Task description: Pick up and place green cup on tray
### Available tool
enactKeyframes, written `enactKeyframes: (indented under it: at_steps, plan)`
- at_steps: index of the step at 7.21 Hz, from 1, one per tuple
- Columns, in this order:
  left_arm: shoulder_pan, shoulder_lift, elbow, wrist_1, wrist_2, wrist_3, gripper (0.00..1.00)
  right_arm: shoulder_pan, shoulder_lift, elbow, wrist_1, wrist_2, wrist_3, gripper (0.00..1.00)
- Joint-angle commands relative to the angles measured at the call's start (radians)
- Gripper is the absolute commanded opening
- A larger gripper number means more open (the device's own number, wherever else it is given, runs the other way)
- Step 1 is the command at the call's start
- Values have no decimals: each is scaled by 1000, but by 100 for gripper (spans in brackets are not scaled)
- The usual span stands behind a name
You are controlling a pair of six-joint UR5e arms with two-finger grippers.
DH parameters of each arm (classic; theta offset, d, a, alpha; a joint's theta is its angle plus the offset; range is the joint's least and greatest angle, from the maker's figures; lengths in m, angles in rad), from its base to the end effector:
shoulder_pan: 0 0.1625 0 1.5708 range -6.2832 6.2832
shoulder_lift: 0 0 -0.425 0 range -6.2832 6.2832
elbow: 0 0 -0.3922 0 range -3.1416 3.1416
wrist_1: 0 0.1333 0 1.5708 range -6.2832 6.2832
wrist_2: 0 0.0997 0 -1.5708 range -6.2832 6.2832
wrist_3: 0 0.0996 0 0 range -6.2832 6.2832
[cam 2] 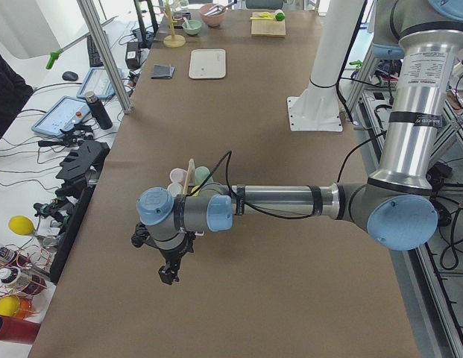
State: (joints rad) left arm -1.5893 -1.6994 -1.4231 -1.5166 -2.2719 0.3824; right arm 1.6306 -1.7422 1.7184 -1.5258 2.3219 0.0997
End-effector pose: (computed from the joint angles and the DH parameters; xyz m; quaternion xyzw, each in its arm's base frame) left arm -0.0790 -0.5391 0.6747 0.0346 0.3432 0.1575 0.9253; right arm 0.0904 -0.4162 0.6613 0.0025 -0.3669 0.0702 0.9276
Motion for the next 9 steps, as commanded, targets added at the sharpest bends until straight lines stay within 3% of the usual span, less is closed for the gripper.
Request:
enactKeyframes:
  at_steps: [1, 9]
  plan:
    - [0, -2, 9, 1, -1, -5, 99, 0, 0, 0, -1, -1, 0, 100]
    - [0, -2, -8, 1, -8, -5, 99, 0, 0, 0, 1, 2, 0, 100]
